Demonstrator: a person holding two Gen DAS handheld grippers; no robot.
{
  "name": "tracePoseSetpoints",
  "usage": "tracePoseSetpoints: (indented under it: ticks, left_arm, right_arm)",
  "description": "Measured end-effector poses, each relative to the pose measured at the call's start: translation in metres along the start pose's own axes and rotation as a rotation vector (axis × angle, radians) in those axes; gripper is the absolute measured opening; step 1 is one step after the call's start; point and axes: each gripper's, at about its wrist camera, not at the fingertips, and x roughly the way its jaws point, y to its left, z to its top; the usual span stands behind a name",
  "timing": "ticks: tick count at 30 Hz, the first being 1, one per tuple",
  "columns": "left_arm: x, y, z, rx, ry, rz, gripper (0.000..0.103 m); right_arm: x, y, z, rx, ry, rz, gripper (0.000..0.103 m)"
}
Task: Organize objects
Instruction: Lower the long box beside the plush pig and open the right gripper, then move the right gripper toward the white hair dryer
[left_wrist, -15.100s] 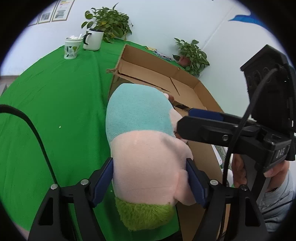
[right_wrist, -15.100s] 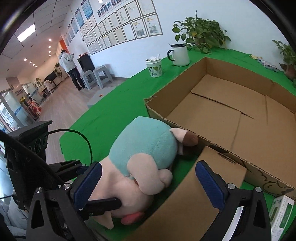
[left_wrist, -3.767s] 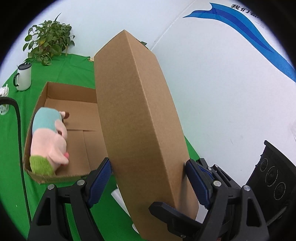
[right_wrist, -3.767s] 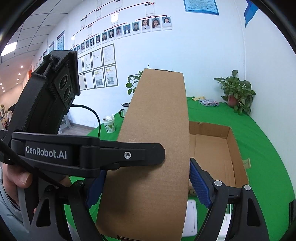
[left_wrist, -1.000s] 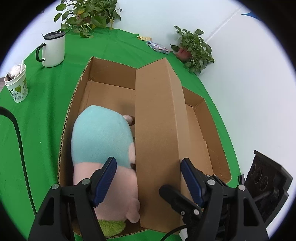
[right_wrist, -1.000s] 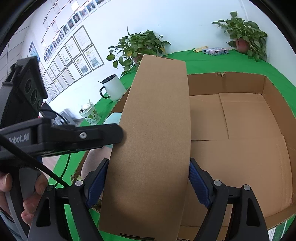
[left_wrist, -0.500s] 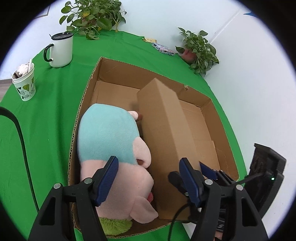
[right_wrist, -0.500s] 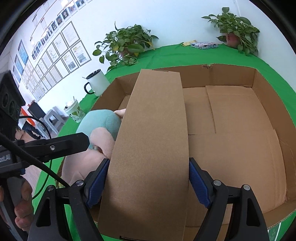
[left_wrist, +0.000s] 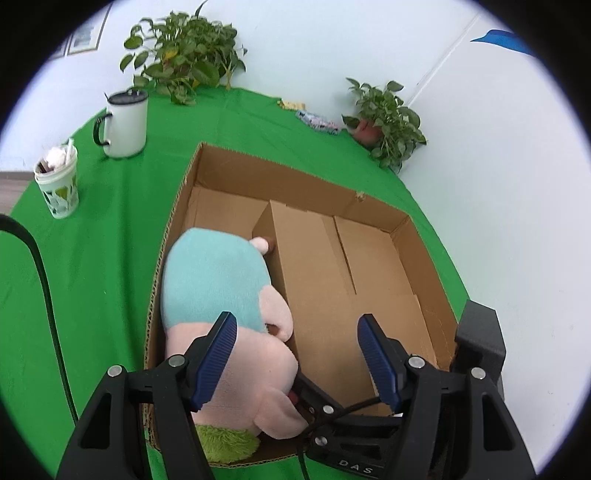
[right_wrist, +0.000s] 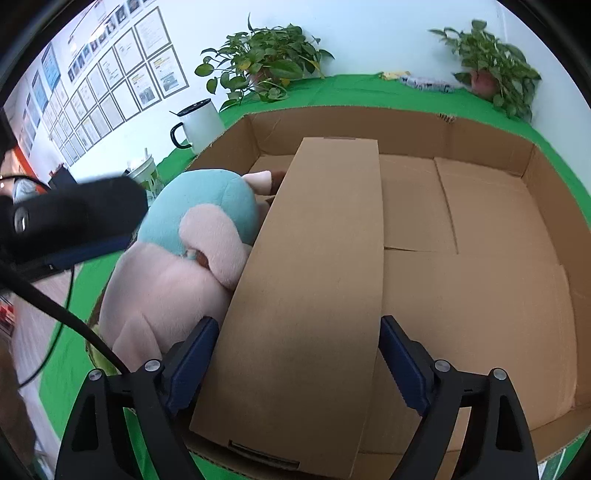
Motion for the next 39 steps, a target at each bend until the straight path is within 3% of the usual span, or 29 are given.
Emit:
tracePoseSetpoints:
  ticks: [4,7,10,11,14,16,22,29,39]
  left_arm:
    - [-0.019,-0.014,-0.004,0.066,-0.079,0.036,0.067]
    - [-0.038,-0.03,-0.012,0.116,-0.176,0.102,0.067]
    - [-0.054,-0.052,-0.029,0.19,-0.287,0.149,0.075]
    - [-0.058,-0.06,-0.035,0.214,-0.319,0.176,0.081]
    - [-0.065,-0.083,-0.056,0.277,-0.425,0.327,0.083]
    - [-0.067,-0.095,-0.067,0.309,-0.461,0.349,0.083]
    - [-0.071,-0.108,-0.082,0.306,-0.435,0.255,0.083]
    - [-0.072,-0.121,-0.094,0.34,-0.42,0.282,0.082]
    - [-0.053,-0.11,-0.111,0.287,-0.308,0.209,0.078]
  right_arm:
    - [-0.024,0.001,-0.008,-0.022,-0.066,-0.013,0.102]
    - [-0.05,-0.002,-0.019,-0.027,-0.119,-0.057,0.102]
    - [-0.075,-0.011,-0.034,-0.017,-0.148,-0.104,0.102]
    - [-0.083,-0.014,-0.039,-0.015,-0.156,-0.113,0.102]
    - [-0.107,-0.022,-0.052,-0.01,-0.177,-0.142,0.102]
    - [-0.122,-0.029,-0.059,-0.002,-0.192,-0.153,0.102]
    - [-0.17,-0.047,-0.079,0.009,-0.259,-0.202,0.102]
    - [-0.197,-0.053,-0.092,0.001,-0.301,-0.218,0.102]
    - [-0.197,-0.063,-0.116,0.001,-0.271,-0.133,0.102]
